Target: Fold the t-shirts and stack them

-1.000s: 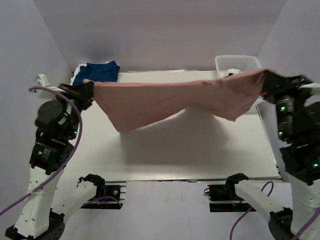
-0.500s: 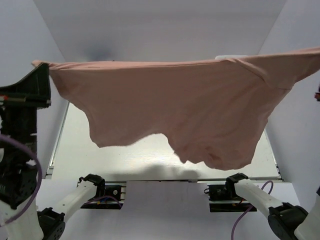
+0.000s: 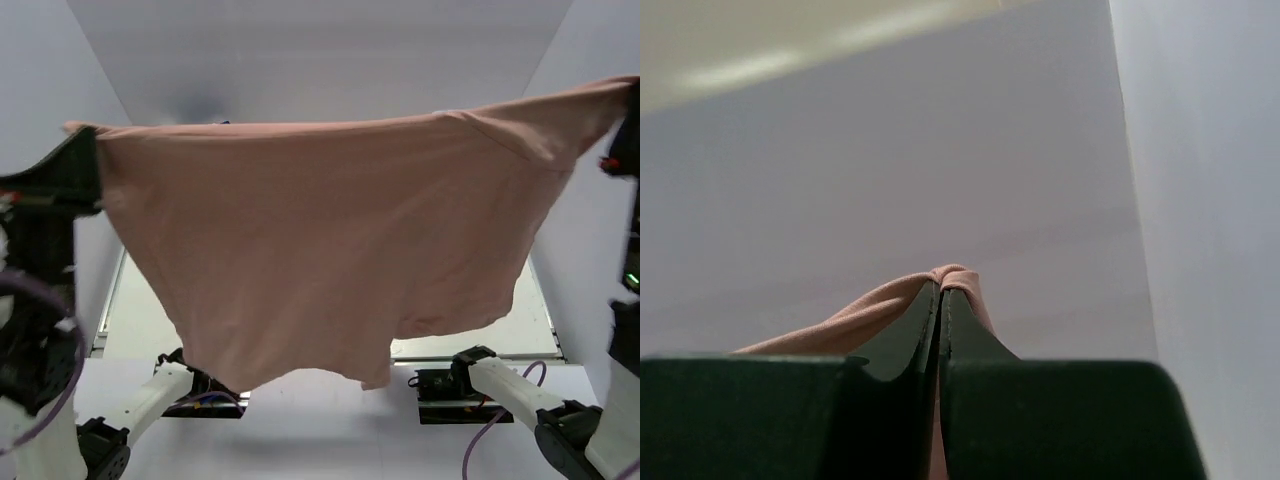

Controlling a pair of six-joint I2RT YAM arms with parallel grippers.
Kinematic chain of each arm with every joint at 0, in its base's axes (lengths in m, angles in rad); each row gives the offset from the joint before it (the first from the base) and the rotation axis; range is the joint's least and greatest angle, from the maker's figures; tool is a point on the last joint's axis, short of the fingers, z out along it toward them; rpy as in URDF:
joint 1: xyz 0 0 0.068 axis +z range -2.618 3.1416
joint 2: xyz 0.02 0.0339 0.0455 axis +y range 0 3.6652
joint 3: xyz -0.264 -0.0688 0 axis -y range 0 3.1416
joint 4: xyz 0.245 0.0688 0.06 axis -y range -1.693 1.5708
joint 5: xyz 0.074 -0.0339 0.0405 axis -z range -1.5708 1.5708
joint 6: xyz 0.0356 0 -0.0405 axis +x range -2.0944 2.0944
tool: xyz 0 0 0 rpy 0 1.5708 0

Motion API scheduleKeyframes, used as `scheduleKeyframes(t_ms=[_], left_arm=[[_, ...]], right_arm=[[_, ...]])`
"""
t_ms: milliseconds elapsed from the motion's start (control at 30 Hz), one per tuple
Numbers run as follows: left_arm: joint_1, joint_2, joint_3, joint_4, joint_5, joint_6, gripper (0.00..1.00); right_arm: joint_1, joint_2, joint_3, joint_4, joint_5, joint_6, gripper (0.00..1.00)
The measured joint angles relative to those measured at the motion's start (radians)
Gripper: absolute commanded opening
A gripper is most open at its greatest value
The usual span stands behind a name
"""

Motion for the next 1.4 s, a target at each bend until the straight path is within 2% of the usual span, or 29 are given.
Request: scheduleKeyframes(t_ms=[133, 233, 367, 467, 500, 533, 567, 600, 633, 667, 733, 800, 933, 1200, 1300, 1400], left_arm=[[0.002, 0.084, -0.112, 0.013, -0.097, -0.008, 0.0], [0.004, 0.207, -0.201, 0.017, -0.216, -0.029, 0.0], [0.019, 0.446, -0.364, 0.014, -0.359, -0.079, 0.0], [0.041, 0.639, -0.417, 0.002, -0.375, -0.105, 0.0], [0.051, 0.716, -0.416, -0.003, -0.375, -0.113, 0.16], [0.065, 0.809, -0.401, -0.007, -0.374, -0.125, 0.32], [0.079, 0.897, -0.375, -0.02, -0.371, -0.131, 0.54], [0.09, 0.977, -0.341, -0.042, -0.365, -0.135, 0.95], [0.104, 1.064, -0.295, -0.065, -0.358, -0.142, 1.0], [0.119, 1.157, -0.228, -0.1, -0.347, -0.159, 1.0], [0.142, 1.296, -0.105, -0.152, -0.323, -0.168, 1.0], [0.158, 1.373, -0.026, -0.193, -0.306, -0.172, 1.0], [0.175, 1.348, -0.034, -0.198, -0.271, -0.153, 1.0], [0.153, 0.954, -0.433, -0.014, -0.048, -0.05, 1.0], [0.146, 0.853, -0.573, 0.059, 0.059, -0.03, 1.0], [0.143, 0.808, -0.685, 0.091, 0.127, -0.026, 1.0]], right_arm=[[-0.001, 0.063, -0.157, 0.067, 0.093, -0.031, 0.0], [-0.005, 0.158, -0.319, 0.122, 0.149, -0.03, 0.0], [-0.032, 0.363, -0.508, 0.146, 0.138, 0.037, 0.0], [-0.062, 0.563, -0.605, 0.13, 0.082, 0.097, 0.0], [-0.072, 0.628, -0.605, 0.116, 0.059, 0.11, 0.0], [-0.087, 0.705, -0.594, 0.112, 0.023, 0.124, 0.04], [-0.098, 0.775, -0.571, 0.096, -0.006, 0.138, 0.23], [-0.109, 0.845, -0.527, 0.067, -0.028, 0.149, 0.57], [-0.118, 0.917, -0.471, 0.048, -0.051, 0.161, 0.8], [-0.126, 0.99, -0.403, 0.022, -0.074, 0.167, 0.9], [-0.134, 1.102, -0.281, -0.023, -0.102, 0.17, 0.9], [-0.137, 1.155, -0.224, -0.05, -0.124, 0.17, 0.9], [-0.136, 1.12, -0.278, -0.059, -0.183, 0.174, 0.9], [-0.131, 0.804, -0.615, -0.023, -0.309, 0.206, 0.9], [-0.131, 0.751, -0.703, 0.01, -0.361, 0.222, 0.9], [-0.131, 0.766, -0.751, 0.023, -0.417, 0.23, 0.9]])
